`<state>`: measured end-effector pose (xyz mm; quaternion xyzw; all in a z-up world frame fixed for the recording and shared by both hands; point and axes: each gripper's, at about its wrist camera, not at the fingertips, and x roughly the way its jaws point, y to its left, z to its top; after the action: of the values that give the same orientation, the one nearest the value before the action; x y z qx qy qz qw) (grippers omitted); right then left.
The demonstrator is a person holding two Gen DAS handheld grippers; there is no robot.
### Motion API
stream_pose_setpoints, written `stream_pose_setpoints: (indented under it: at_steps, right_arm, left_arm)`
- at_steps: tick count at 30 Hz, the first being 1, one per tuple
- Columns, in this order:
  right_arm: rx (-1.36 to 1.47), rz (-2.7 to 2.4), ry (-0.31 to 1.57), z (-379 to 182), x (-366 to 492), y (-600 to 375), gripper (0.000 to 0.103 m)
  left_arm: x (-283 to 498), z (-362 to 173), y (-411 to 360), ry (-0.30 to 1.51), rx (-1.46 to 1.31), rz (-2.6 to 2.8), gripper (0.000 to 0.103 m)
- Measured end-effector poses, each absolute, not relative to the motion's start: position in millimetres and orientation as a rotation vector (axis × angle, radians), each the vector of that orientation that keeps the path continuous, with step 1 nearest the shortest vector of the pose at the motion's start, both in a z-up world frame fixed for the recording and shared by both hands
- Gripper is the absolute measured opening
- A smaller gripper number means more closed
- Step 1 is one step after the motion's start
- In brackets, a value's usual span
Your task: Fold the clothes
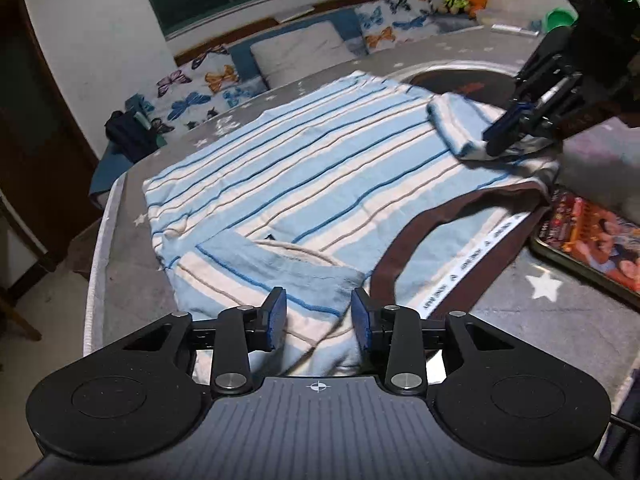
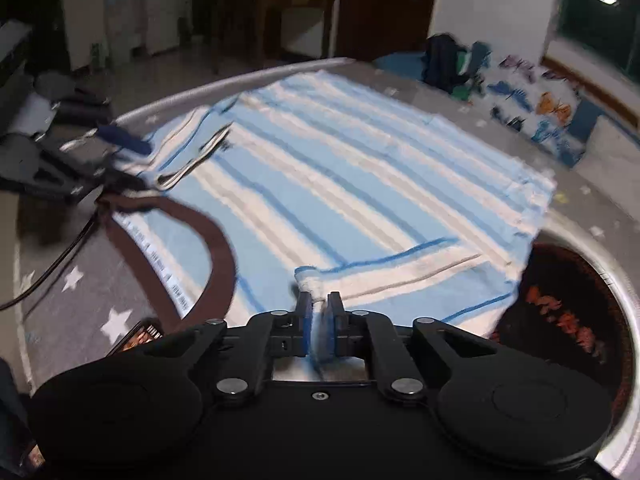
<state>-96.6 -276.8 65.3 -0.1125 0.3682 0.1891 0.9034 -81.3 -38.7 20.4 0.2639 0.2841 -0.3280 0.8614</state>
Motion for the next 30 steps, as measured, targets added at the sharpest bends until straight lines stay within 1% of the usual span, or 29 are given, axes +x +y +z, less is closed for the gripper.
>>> stream_pose_setpoints:
  at_steps: [2,5,7,8,11,13,14,15,18,22,26,30]
  right_arm:
    - [-0.229,0.380,0.751,66.1,-99.6,-279.0,0.008]
    - [-0.223,0.363,0.735,67.2,-104.1,-282.3,0.010]
    - [-0.220,0.352,0.725,68.0,-107.1,-284.5,0.020]
    - [-0.218,0.346,0.720,68.4,-108.6,-285.6,0.026]
    - [-0.212,0.329,0.704,69.5,-113.1,-288.9,0.027]
    - [-0.209,0.318,0.694,70.3,-116.1,-291.1,0.026]
    - [-0.207,0.313,0.689,70.7,-117.6,-292.2,0.019]
    - [-0.205,0.307,0.684,71.1,-119.1,-293.3,0.007]
    - [-0.199,0.290,0.668,72.2,-123.6,-296.6,0.003]
    - [-0.192,0.268,0.647,73.8,-129.6,-301.0,0.002]
    - [-0.181,0.232,0.625,79.4,-130.1,-305.5,0.002]
    - [-0.106,0.074,0.573,88.1,-154.9,-344.4,0.002]
  left_arm:
    - [-80.9,19.0,-38.9,0.598,0.546,-0.691,0.040]
    - [-80.3,16.9,-39.3,0.602,0.535,-0.695,0.037]
    - [-79.8,15.5,-39.5,0.604,0.528,-0.698,0.022]
    - [-79.6,14.8,-39.6,0.606,0.524,-0.700,0.012]
    - [-79.0,12.8,-40.0,0.609,0.514,-0.704,0.008]
    - [-78.5,17.5,-34.3,0.597,0.467,-0.667,0.006]
    - [-78.3,20.1,-31.2,0.590,0.442,-0.646,0.005]
    - [-78.1,22.7,-28.1,0.583,0.418,-0.626,0.005]
    - [-76.2,35.2,-9.2,0.557,0.327,-0.535,0.005]
    - [-73.8,50.4,23.4,0.522,0.208,-0.398,0.005]
    - [-69.4,54.0,60.7,0.529,0.105,-0.266,0.005]
    - [-64.9,57.2,98.2,0.535,0.003,-0.133,0.005]
